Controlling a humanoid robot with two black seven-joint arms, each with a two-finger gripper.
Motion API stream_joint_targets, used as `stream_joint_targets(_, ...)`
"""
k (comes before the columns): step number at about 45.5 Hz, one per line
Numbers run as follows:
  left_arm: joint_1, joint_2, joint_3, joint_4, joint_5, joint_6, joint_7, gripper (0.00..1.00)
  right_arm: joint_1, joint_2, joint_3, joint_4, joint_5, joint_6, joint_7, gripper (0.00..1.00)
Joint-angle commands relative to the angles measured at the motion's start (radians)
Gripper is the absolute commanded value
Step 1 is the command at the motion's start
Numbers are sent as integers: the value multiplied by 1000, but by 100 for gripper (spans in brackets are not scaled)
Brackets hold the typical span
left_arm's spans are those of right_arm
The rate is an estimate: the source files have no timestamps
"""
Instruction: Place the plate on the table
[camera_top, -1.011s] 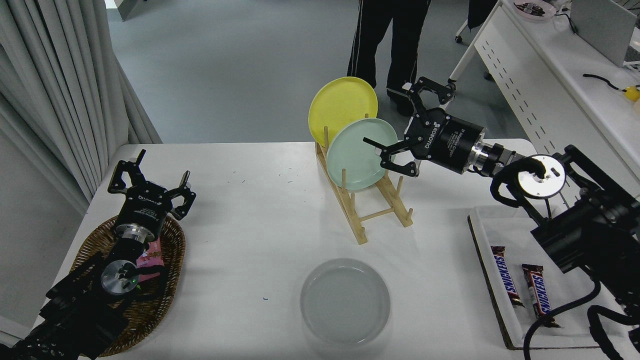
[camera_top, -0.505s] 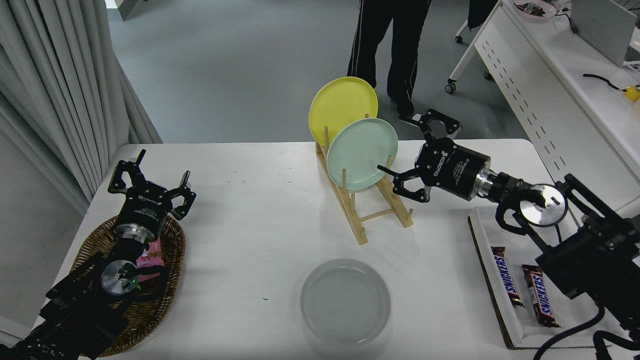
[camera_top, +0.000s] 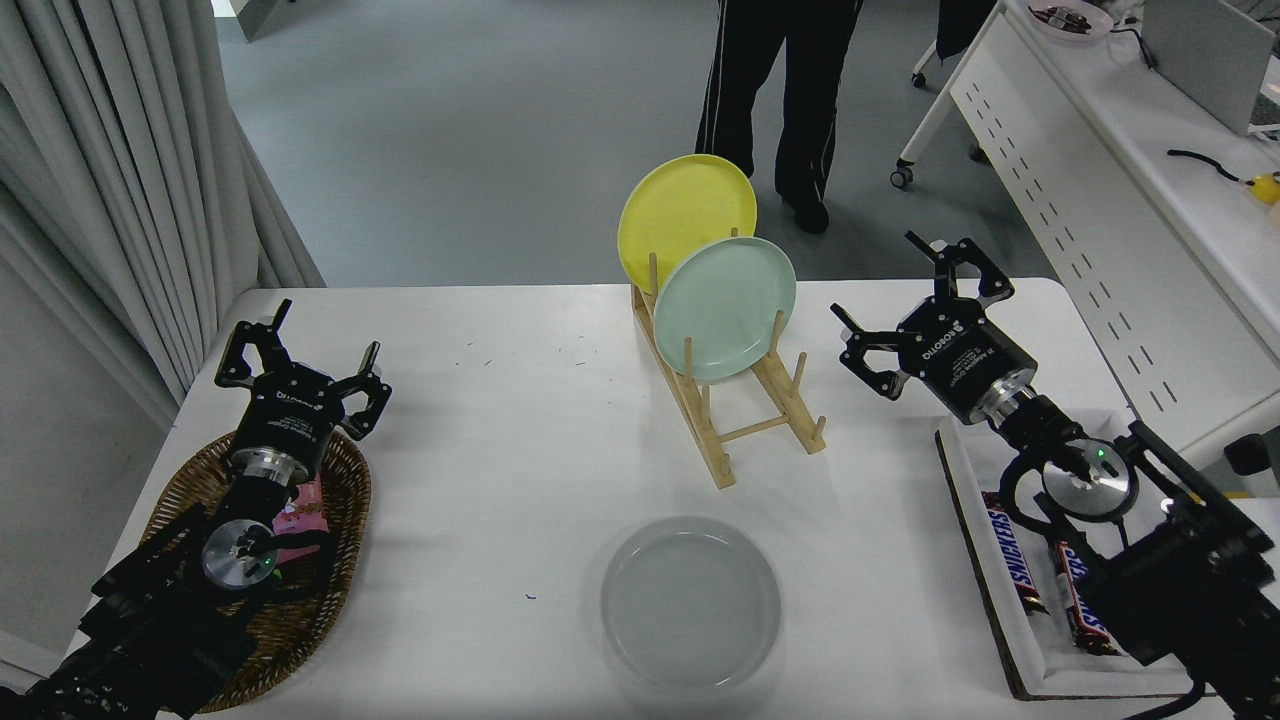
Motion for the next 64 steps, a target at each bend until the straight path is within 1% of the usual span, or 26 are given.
stream_joint_targets(1,0,0,0,0,0,0,0,100,-58,13,13,-41,-99,-20,161,100)
stream_joint_targets(5,0,0,0,0,0,0,0,100,-62,31,14,-76,-108,-42,230,100)
stream_joint_targets(11,0,0,0,0,0,0,0,100,-74,45,30,-93,-108,-47,241,100)
stream_joint_targets(18,0,0,0,0,0,0,0,100,-83,59,40,-127,-108,-50,242,100)
stream_joint_targets(30,0,0,0,0,0,0,0,100,-39,120,76,-254,-108,-48,244,100)
stream_joint_targets(64,0,0,0,0,0,0,0,100,-2,123,54,-257,-92,-48,242,100)
